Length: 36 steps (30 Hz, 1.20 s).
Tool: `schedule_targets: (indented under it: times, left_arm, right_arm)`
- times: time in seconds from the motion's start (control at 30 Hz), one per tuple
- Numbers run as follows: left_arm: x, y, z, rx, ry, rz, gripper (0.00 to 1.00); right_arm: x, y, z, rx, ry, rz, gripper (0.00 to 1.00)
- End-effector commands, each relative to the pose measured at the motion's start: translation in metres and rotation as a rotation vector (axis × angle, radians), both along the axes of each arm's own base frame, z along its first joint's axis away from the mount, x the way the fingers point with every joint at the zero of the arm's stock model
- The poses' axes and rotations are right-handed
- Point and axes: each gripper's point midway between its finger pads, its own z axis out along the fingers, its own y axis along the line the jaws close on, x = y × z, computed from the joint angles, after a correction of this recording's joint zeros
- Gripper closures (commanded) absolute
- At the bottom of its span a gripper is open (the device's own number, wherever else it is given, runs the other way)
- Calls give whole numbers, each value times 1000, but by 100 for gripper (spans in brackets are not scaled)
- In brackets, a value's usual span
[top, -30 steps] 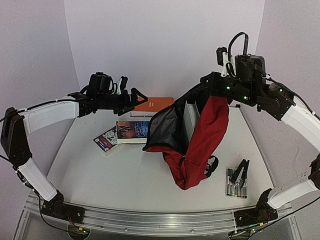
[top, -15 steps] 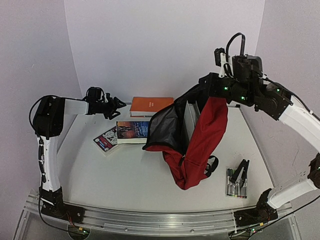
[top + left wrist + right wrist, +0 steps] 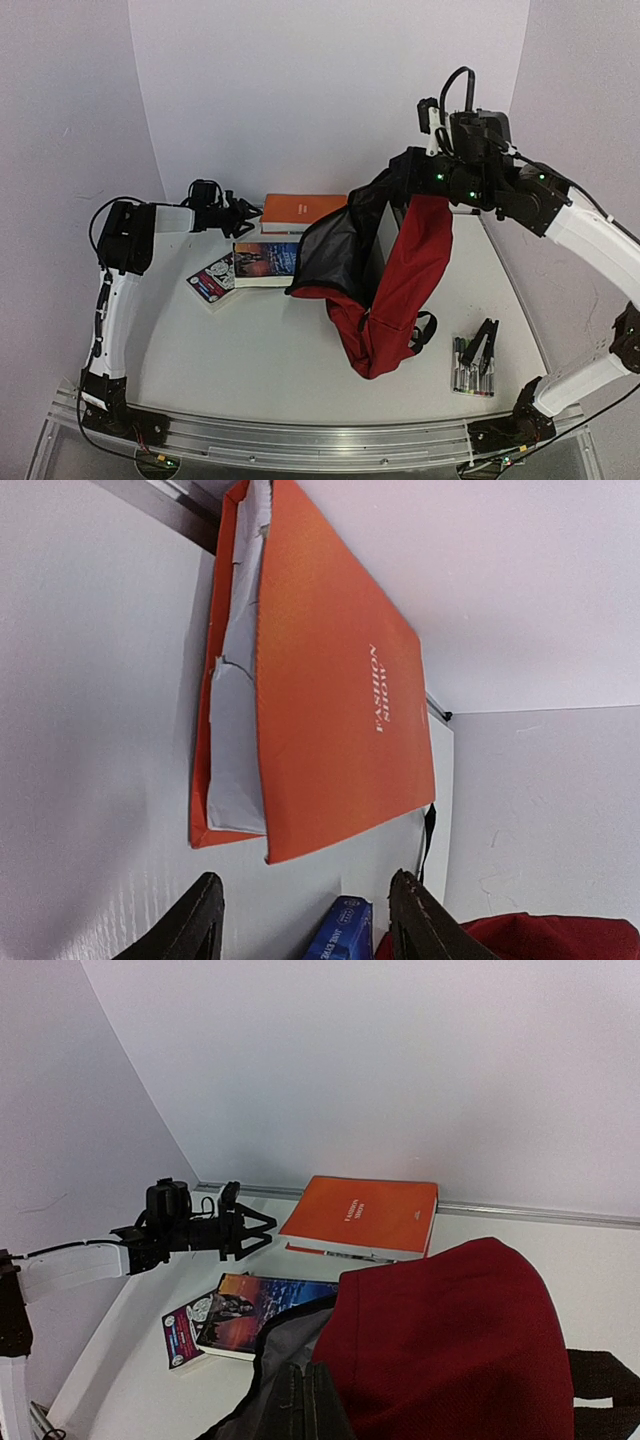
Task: Pack the student bag
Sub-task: Adjust the book at the center of the board.
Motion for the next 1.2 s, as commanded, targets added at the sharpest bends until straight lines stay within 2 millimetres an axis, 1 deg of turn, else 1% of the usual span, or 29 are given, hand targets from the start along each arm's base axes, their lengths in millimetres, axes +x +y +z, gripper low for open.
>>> schedule_targets:
  times: [0.0, 0.17, 0.33, 0.47, 0.57, 0.67, 0.83, 0.93, 1.07, 1.17]
  left_arm:
    - [9, -8, 7, -30, -23, -25, 45]
    - [16, -12, 5, -39, -29, -37, 48]
    - [20, -15, -1, -60, -16, -47, 56]
    - [22, -17, 1, -71, -22, -50, 63]
    - [23, -19, 3, -74, -25, -54, 65]
    - [25, -21, -1, -78, -13, -59, 67]
    - [26, -21, 0, -88, -11, -58, 77]
    - [26, -21, 4, -89, -20, -55, 86]
    - [24, -21, 16, -111, -48, -51, 98]
    - [22, -22, 31, -131, -83, -62, 100]
  right_arm:
    - [4, 2, 20, 28, -44, -13, 100]
    - [6, 4, 17, 22, -41, -16, 100]
    - [8, 7, 16, 18, -40, -12, 100]
    - [9, 6, 16, 12, -41, -20, 100]
    - [10, 7, 15, 7, -40, -20, 100]
    - [11, 9, 15, 7, -40, -17, 100]
    - [12, 8, 14, -1, -43, -26, 100]
    - [13, 8, 14, -6, -45, -28, 100]
    - [13, 8, 14, -7, -45, -31, 100]
    - [13, 6, 14, -9, -47, -37, 100]
